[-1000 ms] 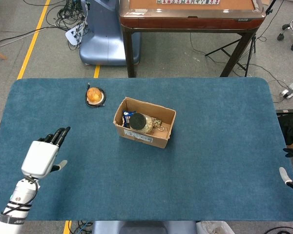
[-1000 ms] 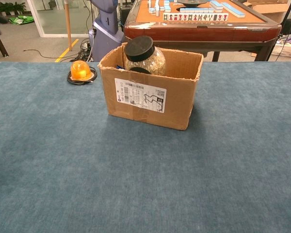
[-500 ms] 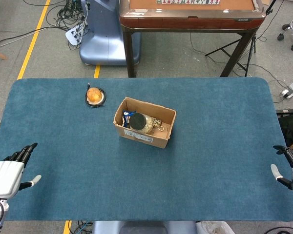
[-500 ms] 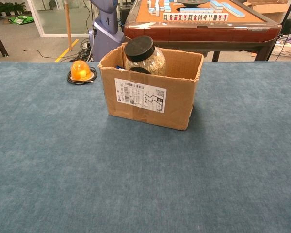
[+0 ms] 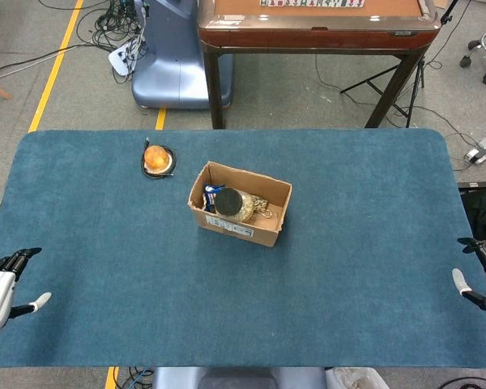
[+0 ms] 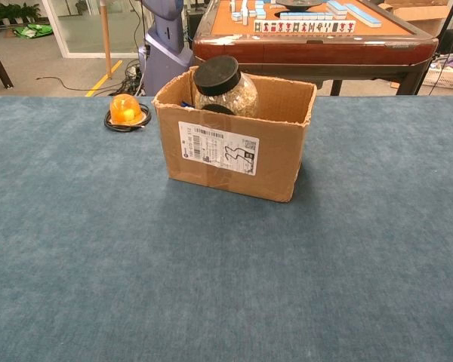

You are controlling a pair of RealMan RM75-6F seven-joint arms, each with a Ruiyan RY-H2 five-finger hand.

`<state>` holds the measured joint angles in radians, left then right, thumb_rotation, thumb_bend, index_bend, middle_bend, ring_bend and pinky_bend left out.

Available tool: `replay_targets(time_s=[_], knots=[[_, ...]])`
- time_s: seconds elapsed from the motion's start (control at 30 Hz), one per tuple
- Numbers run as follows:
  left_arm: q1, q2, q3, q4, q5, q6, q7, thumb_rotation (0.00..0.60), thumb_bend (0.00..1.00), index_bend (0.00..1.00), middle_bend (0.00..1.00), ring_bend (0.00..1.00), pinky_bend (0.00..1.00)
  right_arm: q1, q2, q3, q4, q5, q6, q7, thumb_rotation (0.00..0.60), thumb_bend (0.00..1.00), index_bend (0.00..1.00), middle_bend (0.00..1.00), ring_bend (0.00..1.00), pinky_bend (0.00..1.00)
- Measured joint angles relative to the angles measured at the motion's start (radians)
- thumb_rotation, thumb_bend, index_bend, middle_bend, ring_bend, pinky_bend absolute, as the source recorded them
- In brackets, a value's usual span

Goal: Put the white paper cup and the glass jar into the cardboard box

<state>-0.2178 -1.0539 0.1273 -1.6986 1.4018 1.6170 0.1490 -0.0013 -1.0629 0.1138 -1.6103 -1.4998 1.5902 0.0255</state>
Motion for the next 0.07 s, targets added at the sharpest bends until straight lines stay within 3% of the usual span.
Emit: replay_targets(time_s=[0.07], knots=[[0.011,-0.007,-0.01,0.0,0.004,-0.008,0.021,0.6,0.11,0.22,0.29,0.34,0.52,0.006,0.0,-0.001,0.0,0.001,-0.011,-0.005,0.6,0.33,0.31,0.42,0.37,0.34]])
